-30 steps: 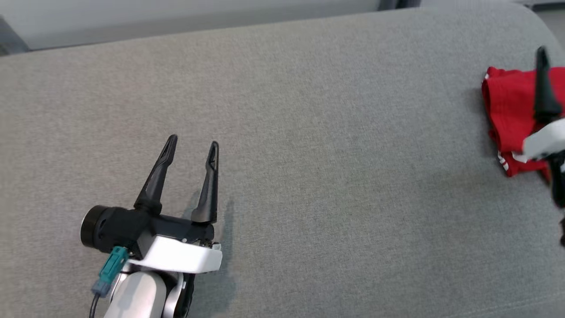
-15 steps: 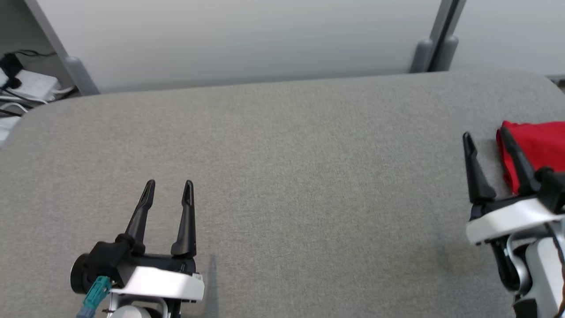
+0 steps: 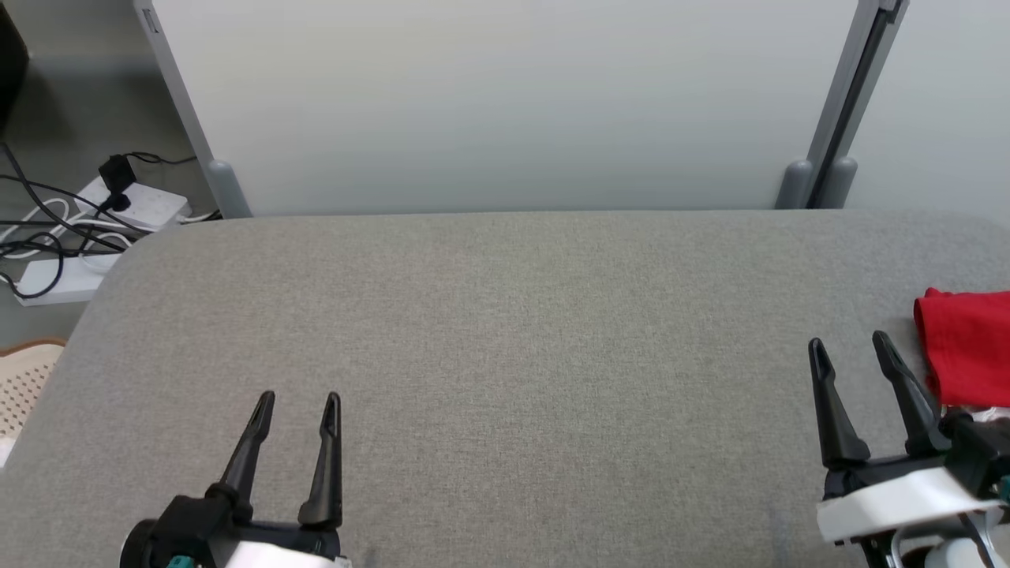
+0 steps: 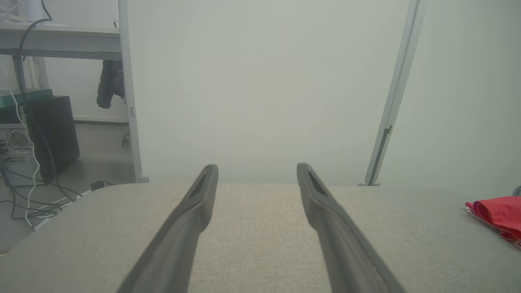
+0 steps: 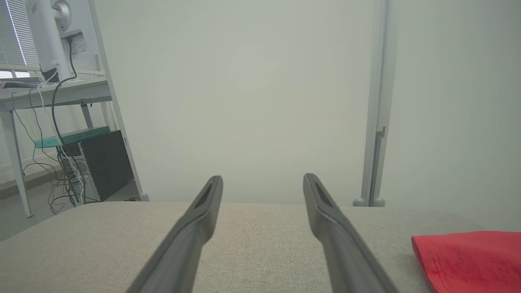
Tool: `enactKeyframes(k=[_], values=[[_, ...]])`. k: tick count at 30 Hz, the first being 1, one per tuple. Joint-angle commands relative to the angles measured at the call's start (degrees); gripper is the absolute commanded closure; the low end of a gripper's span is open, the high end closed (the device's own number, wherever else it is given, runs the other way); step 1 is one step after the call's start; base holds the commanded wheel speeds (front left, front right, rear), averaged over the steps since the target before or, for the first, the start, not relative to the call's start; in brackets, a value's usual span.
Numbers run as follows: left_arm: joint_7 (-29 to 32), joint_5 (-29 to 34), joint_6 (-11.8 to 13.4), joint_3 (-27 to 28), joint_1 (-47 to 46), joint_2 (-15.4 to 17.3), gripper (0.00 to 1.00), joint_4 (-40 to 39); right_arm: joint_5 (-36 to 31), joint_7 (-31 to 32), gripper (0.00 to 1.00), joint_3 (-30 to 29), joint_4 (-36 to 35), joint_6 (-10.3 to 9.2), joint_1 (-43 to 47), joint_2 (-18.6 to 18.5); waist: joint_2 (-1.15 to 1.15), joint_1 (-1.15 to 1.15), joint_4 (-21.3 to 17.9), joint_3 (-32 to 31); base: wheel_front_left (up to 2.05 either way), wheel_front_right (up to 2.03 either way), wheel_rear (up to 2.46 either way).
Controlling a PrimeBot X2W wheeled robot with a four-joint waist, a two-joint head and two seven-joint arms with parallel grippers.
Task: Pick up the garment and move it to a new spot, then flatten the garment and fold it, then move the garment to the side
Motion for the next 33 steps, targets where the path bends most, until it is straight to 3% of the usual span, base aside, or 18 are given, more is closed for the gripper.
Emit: enactKeyframes(k=[1, 13, 27, 28, 33], values=[[-0.3, 0.6, -0.7, 2.4, -0.5, -0.2, 0.00, -1.2, -0.6, -0.6, 0.00, 0.5, -2.9, 0.23, 0.8, 0.0, 0.00, 0.00, 0.7, -1.1, 0.00, 0.00, 0.00], [-0.3, 3.4, -2.3, 4.3, 3.1, -0.9, 0.00, -0.3, -0.8, -0.6, 0.00, 0.2, -4.7, 0.23, 7.4, 1.1, 0.00, 0.00, 1.3, -3.7, 0.00, 0.00, 0.00], [-0.3, 3.9, -2.2, 5.2, 3.2, -1.2, 0.00, 2.0, -0.1, -0.6, 0.00, 0.4, -4.9, 0.23, 8.1, 0.8, 0.00, 0.00, 1.0, -4.0, 0.00, 0.00, 0.00], [-0.3, 3.9, -2.1, 5.3, 3.2, -1.2, 1.00, 2.1, 0.0, -0.6, 1.00, 0.4, -4.8, 0.23, 8.1, 0.9, 0.00, 0.00, 1.0, -4.0, 0.00, 0.00, 0.00], [0.2, 2.8, -2.0, 3.2, 6.0, -1.6, 1.00, 6.2, 0.2, 0.4, 1.00, -0.3, -0.4, -0.01, 10.4, 2.4, 0.00, 0.00, 1.0, -4.0, 0.00, 0.00, 0.00]])
